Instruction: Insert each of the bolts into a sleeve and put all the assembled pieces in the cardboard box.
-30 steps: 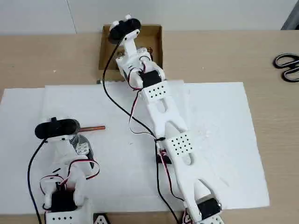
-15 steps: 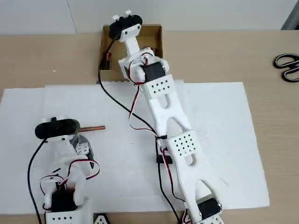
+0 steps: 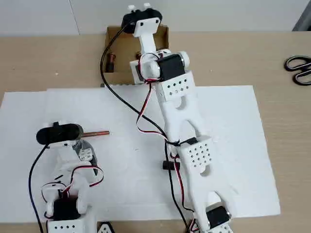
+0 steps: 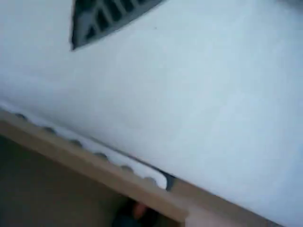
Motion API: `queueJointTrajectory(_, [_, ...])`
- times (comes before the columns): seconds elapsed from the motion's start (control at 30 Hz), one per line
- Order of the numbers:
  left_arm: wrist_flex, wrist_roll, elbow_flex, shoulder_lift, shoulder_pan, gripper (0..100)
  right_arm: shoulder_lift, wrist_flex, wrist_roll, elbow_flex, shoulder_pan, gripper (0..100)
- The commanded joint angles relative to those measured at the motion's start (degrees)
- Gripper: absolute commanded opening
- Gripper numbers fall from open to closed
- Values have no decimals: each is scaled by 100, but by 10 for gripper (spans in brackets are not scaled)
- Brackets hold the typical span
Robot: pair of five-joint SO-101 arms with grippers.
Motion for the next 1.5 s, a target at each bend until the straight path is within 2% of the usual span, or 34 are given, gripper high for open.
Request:
queueJointTrajectory(0.0, [-9,9,-75,-44,-9,6,-655,127,-70,229,92,100])
queueJointTrajectory(0.13, [-9,9,-75,-44,-9,6,-1578,127,-70,1459,66,153])
queueJointTrajectory(0.3, [-9,18,-75,-44,-18,6,-3099,110,176,3789,66,252])
queueJointTrajectory(0.47, [-9,18,-75,-44,-18,6,-4321,75,202,5697,31,252])
queueJointTrajectory(0.7, [-9,0,-75,-44,-18,6,-5147,84,255,7077,92,252])
queueJointTrajectory(0.9, [-18,-9,-75,-53,26,7,-6255,84,2022,8598,-92,253])
queueJointTrajectory(0.97, [-35,-9,-75,-53,35,7,-6695,66,2409,9204,-251,253])
queueJointTrajectory(1.23, [-35,-9,-66,-53,35,7,-8259,-66,3341,11393,-1393,253])
queueJointTrajectory(1.47, [-35,-9,-66,-53,35,7,-8919,-576,3930,12862,-1516,253])
